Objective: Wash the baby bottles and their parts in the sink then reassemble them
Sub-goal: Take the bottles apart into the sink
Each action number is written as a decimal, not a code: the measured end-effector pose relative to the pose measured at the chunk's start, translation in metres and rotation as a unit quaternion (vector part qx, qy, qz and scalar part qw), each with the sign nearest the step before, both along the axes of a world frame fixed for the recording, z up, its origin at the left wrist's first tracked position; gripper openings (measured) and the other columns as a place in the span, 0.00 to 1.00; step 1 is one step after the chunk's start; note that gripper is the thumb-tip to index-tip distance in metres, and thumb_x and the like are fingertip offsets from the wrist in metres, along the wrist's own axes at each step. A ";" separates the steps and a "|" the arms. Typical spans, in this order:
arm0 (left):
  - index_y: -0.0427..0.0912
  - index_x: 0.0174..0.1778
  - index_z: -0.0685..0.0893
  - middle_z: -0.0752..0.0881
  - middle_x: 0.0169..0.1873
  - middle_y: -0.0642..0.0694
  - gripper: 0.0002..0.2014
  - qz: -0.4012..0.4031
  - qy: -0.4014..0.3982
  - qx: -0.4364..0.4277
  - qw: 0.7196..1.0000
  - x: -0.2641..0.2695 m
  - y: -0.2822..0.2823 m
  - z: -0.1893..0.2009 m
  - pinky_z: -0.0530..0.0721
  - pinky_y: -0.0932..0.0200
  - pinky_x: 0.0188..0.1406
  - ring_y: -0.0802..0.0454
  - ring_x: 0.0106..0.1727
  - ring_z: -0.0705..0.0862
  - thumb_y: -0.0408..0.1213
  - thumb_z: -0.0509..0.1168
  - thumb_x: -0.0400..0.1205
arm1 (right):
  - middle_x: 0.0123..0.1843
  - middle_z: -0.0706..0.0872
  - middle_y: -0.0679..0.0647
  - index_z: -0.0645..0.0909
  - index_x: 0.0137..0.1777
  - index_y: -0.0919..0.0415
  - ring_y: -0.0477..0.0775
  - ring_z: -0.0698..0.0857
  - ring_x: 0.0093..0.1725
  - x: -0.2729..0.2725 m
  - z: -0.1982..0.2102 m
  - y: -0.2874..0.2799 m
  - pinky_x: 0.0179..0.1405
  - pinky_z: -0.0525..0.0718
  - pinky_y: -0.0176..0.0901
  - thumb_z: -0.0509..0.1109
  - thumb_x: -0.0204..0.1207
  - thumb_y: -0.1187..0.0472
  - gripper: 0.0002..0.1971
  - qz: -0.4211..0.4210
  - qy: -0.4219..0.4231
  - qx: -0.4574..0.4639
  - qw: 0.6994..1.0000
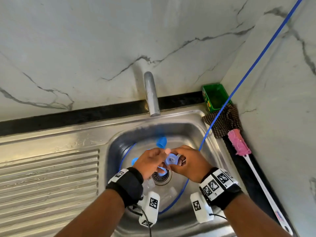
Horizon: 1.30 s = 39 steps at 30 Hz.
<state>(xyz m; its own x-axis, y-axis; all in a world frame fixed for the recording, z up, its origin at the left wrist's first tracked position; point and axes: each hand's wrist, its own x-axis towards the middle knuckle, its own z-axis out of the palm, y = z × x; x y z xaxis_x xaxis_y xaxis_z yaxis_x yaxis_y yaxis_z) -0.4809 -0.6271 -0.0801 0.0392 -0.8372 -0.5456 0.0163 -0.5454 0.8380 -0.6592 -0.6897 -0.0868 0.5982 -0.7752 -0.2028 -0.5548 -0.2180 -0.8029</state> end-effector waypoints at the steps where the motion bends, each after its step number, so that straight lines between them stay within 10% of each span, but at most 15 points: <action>1: 0.38 0.58 0.88 0.92 0.45 0.42 0.16 -0.002 0.023 -0.008 1.000 0.001 0.004 0.007 0.90 0.55 0.44 0.47 0.46 0.91 0.48 0.69 0.85 | 0.49 0.86 0.47 0.90 0.59 0.45 0.37 0.85 0.44 0.002 0.007 0.004 0.50 0.84 0.36 0.86 0.65 0.55 0.20 0.005 -0.005 -0.011 1.000; 7: 0.35 0.67 0.86 0.90 0.60 0.35 0.18 0.042 0.164 -0.027 0.985 0.013 0.055 0.036 0.85 0.46 0.67 0.38 0.64 0.88 0.36 0.71 0.81 | 0.43 0.85 0.44 0.88 0.65 0.37 0.43 0.87 0.41 0.009 0.041 0.041 0.46 0.84 0.31 0.81 0.69 0.51 0.23 0.051 -0.040 -0.075 0.995; 14: 0.36 0.65 0.88 0.91 0.58 0.36 0.16 0.053 0.162 -0.057 0.984 0.024 0.107 0.058 0.86 0.46 0.67 0.40 0.62 0.89 0.31 0.73 0.80 | 0.35 0.83 0.42 0.90 0.60 0.44 0.45 0.84 0.38 0.027 0.065 0.090 0.45 0.85 0.41 0.75 0.68 0.45 0.19 0.092 -0.024 -0.165 0.982; 20: 0.34 0.58 0.90 0.92 0.52 0.34 0.11 0.097 0.154 -0.089 0.979 0.031 0.135 0.064 0.90 0.51 0.52 0.42 0.53 0.92 0.25 0.72 0.80 | 0.33 0.79 0.37 0.88 0.62 0.42 0.36 0.78 0.36 0.047 0.078 0.119 0.42 0.72 0.20 0.79 0.66 0.54 0.22 0.120 -0.052 -0.217 0.967; 30: 0.31 0.54 0.86 0.91 0.46 0.29 0.13 0.156 0.140 -0.119 0.970 0.036 0.161 0.065 0.86 0.37 0.62 0.36 0.50 0.90 0.22 0.71 0.74 | 0.38 0.80 0.42 0.81 0.65 0.31 0.33 0.76 0.37 0.065 0.074 0.144 0.44 0.83 0.51 0.75 0.68 0.41 0.23 0.102 -0.016 -0.245 0.964; 35: 0.30 0.64 0.83 0.90 0.55 0.29 0.16 0.152 0.156 -0.125 0.968 0.037 0.164 0.064 0.84 0.35 0.67 0.31 0.61 0.88 0.18 0.68 0.81 | 0.45 0.82 0.42 0.87 0.66 0.41 0.37 0.82 0.44 0.058 0.077 0.140 0.47 0.79 0.30 0.80 0.69 0.50 0.23 0.108 -0.059 -0.178 0.976; 39: 0.33 0.65 0.84 0.91 0.56 0.32 0.14 0.121 0.152 -0.136 0.972 0.038 0.167 0.068 0.87 0.45 0.64 0.36 0.61 0.89 0.20 0.66 0.83 | 0.49 0.85 0.46 0.85 0.70 0.40 0.52 0.86 0.48 0.048 0.077 0.137 0.52 0.87 0.45 0.75 0.74 0.51 0.23 0.097 -0.086 -0.093 0.987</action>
